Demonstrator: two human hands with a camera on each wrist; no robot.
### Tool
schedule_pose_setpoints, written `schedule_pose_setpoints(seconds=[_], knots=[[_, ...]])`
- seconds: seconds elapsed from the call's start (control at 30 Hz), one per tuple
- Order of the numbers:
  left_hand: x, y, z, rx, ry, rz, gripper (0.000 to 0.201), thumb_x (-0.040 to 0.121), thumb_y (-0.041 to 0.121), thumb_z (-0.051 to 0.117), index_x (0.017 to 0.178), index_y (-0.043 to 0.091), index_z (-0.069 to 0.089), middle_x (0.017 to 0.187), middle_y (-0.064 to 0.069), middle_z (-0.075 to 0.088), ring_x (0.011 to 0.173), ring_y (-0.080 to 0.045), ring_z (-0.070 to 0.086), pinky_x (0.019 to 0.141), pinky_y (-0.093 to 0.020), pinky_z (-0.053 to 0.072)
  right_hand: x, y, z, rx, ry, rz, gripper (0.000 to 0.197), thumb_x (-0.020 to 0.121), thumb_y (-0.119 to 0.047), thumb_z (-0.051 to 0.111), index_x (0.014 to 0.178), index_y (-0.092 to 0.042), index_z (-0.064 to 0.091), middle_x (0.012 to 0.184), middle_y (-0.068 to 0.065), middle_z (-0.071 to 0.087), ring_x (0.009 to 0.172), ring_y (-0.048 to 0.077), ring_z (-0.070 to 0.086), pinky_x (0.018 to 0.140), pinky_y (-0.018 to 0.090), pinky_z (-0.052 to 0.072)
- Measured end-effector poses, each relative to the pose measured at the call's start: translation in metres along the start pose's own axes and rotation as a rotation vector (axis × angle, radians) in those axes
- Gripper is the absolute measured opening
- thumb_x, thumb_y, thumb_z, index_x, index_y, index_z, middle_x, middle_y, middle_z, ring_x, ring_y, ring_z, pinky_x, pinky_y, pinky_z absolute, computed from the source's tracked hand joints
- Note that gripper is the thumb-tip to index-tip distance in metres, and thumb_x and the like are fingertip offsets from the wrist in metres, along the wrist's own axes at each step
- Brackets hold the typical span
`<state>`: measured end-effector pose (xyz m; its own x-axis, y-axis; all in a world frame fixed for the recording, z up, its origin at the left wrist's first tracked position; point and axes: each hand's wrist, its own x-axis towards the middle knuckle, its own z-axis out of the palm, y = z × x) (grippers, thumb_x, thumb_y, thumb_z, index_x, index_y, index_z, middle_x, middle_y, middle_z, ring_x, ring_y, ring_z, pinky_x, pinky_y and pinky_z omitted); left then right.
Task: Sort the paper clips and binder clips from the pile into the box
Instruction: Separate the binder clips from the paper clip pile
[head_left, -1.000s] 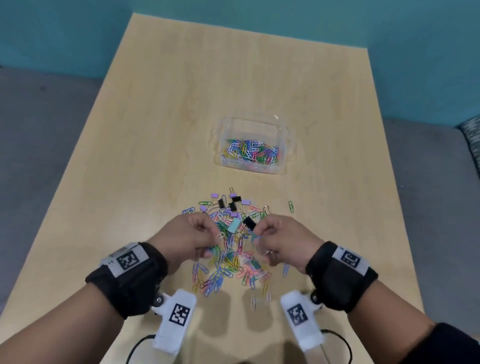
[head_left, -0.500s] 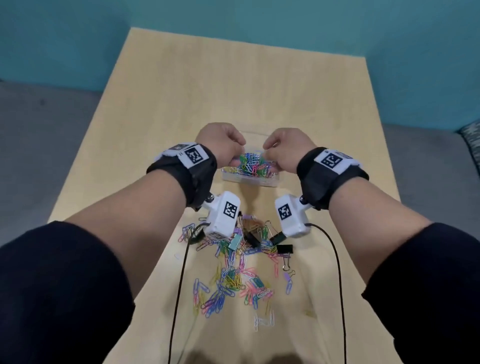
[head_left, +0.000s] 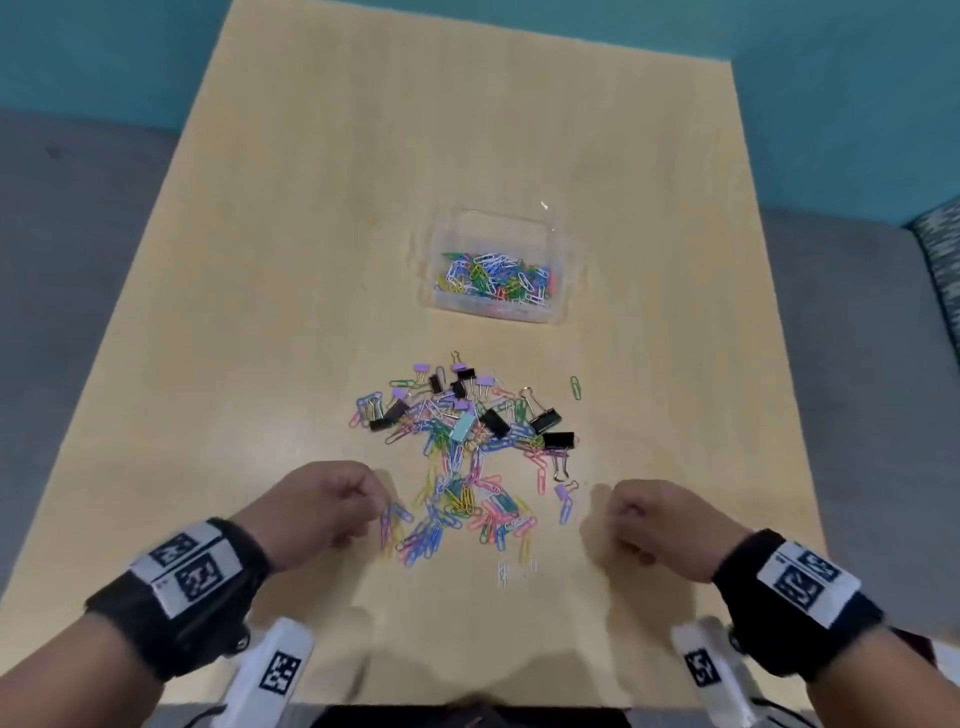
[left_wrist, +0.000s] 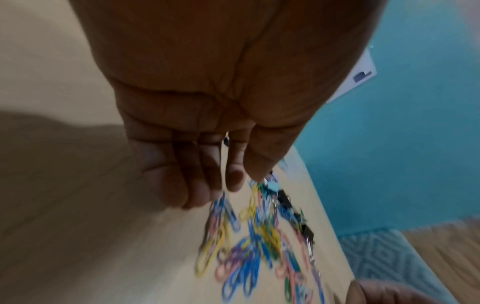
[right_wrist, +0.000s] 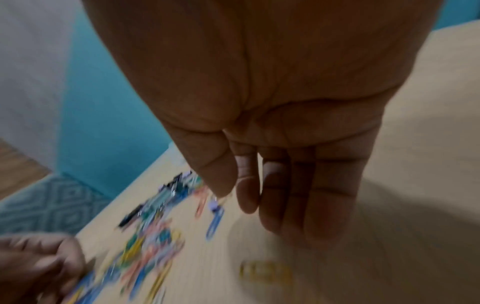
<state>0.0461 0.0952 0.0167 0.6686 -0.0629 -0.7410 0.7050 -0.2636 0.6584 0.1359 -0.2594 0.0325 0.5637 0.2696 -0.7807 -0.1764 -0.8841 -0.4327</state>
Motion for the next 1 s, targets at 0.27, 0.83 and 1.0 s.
schedule_pose_setpoints(seconds=[0.27,0.83,1.0], knots=[[0.001,0.003,0.04,0.195,0.162,0.192,0.009,0.08,0.022,0.061,0.071,0.021,0.063,0.056,0.011,0.06,0.052,-0.008,0.051,0.058,-0.027,0.042,0.0,-0.037,0.056,-0.322,0.225,-0.225,0.01,0.086,-0.017,0.044,0.084,-0.02,0.053,0.087,0.0,0.056,0.083,0.024,0.053,0.072,0.035,0.044],[-0.033,-0.025,0.052,0.483,0.278,0.318,0.007,0.086,0.031,0.058,0.083,0.027,0.063,0.084,0.008,0.06,0.079,-0.006,0.057,0.075,-0.027,0.045,-0.032,-0.001,0.083,-0.331,0.325,-0.258,0.027,0.082,-0.018,0.042,0.103,-0.019,0.059,0.101,0.001,0.055,0.094,0.025,0.052,0.079,0.035,0.044],[-0.029,-0.035,0.06,0.614,0.26,0.223,0.01,0.087,0.03,0.055,0.078,0.028,0.057,0.079,0.008,0.055,0.075,-0.012,0.055,0.07,-0.03,0.044,-0.027,-0.009,0.081,-0.298,0.185,-0.257,0.016,0.084,-0.012,0.046,0.088,-0.023,0.057,0.088,-0.006,0.049,0.086,0.02,0.052,0.075,0.031,0.04]])
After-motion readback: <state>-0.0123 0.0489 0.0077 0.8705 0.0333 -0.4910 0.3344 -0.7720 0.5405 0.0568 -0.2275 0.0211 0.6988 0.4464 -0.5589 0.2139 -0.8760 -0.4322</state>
